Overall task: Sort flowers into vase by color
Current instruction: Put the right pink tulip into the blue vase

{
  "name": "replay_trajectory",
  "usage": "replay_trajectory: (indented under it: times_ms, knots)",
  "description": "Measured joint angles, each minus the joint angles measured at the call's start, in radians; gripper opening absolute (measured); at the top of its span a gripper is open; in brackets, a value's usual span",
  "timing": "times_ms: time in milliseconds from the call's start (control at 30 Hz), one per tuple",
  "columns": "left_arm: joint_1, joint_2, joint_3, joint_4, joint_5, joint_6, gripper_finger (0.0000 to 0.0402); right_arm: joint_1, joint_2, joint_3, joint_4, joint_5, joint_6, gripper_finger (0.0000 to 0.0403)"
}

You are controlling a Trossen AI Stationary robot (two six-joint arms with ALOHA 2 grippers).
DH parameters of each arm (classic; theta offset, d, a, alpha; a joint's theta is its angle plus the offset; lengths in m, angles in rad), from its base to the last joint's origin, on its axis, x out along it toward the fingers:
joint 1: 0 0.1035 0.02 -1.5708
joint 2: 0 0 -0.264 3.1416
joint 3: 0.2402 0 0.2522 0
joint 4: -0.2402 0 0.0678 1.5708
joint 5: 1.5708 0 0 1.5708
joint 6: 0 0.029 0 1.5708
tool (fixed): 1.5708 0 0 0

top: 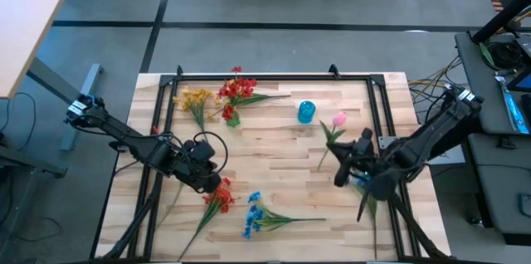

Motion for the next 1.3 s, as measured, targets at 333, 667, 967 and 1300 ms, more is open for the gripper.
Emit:
replay_trajectory:
  times_ms: [333, 667, 967, 1300]
  knots:
    - [0.001, 0.0, 0.0, 0.0, -0.016, 0.0, 0.0, -0.393, 0.0, -0.007, 0.463, -0.362, -0.612, 0.0013]
    - [0.001, 0.0, 0.0, 0.0, -0.023, 0.0, 0.0, -0.811, -0.002, -0.063, 0.653, -0.766, -0.768, 0.0013]
    - [0.0, 0.0, -0.001, 0.0, -0.027, 0.0, 0.0, -0.926, -0.097, -0.106, 0.599, -0.822, -0.76, 0.0013]
    - [0.0, 0.0, -0.002, 0.0, -0.028, 0.0, 0.0, -1.003, -0.203, -0.319, 0.809, -0.883, -0.777, 0.0013]
